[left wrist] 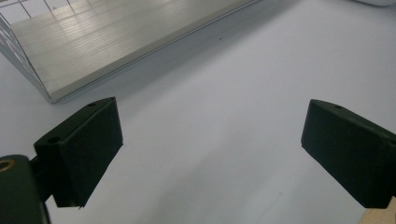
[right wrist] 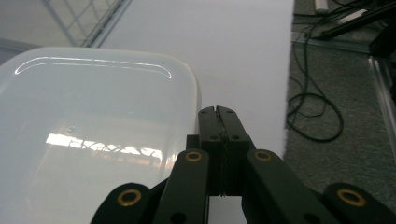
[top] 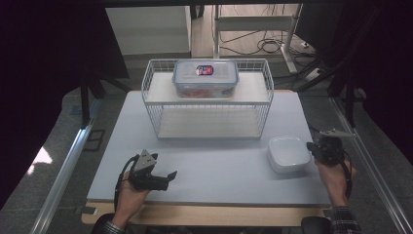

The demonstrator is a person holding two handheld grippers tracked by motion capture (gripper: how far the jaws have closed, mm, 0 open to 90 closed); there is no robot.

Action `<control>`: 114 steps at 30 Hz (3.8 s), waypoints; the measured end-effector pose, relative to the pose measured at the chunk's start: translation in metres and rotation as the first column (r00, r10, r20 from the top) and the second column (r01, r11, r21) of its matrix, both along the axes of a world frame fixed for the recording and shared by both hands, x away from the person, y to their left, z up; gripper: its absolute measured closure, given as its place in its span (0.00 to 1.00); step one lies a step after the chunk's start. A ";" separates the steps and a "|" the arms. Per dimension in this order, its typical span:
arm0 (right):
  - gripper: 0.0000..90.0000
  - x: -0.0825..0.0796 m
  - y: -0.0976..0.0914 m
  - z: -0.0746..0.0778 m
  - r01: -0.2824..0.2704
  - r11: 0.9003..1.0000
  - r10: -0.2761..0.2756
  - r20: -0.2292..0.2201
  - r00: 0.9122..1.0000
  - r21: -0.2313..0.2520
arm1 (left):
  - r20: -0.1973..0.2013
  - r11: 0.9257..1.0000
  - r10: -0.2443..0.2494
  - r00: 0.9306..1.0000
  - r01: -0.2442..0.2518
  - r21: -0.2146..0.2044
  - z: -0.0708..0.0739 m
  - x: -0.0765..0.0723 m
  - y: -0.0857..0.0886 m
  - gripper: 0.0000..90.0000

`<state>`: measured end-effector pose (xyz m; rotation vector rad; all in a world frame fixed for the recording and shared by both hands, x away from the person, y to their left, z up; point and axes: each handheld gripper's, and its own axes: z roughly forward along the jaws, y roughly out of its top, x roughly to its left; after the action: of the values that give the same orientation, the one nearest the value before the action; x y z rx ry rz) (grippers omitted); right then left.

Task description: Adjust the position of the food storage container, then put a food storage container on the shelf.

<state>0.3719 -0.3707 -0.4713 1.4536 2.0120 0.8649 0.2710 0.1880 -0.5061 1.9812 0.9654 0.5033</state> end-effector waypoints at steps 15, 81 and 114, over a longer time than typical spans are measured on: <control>1.00 -0.006 0.039 -0.002 -0.127 0.991 0.128 -0.033 0.991 0.030 | -0.004 1.000 -0.005 1.000 0.005 0.008 0.000 0.000 -0.001 0.06; 0.61 -0.047 0.165 -0.010 -0.503 0.858 0.508 -0.024 0.861 0.103 | -0.065 0.999 -0.046 0.997 0.047 0.015 -0.004 0.000 -0.008 0.07; 0.07 -0.053 0.168 -0.011 -0.560 0.817 0.561 0.032 0.827 0.138 | -0.106 0.988 -0.153 0.983 0.149 -0.043 0.002 0.006 -0.021 0.05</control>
<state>0.3185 -0.2029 -0.4824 0.9177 2.4787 1.2594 0.2770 0.1669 -0.5037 2.0481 0.8754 0.2948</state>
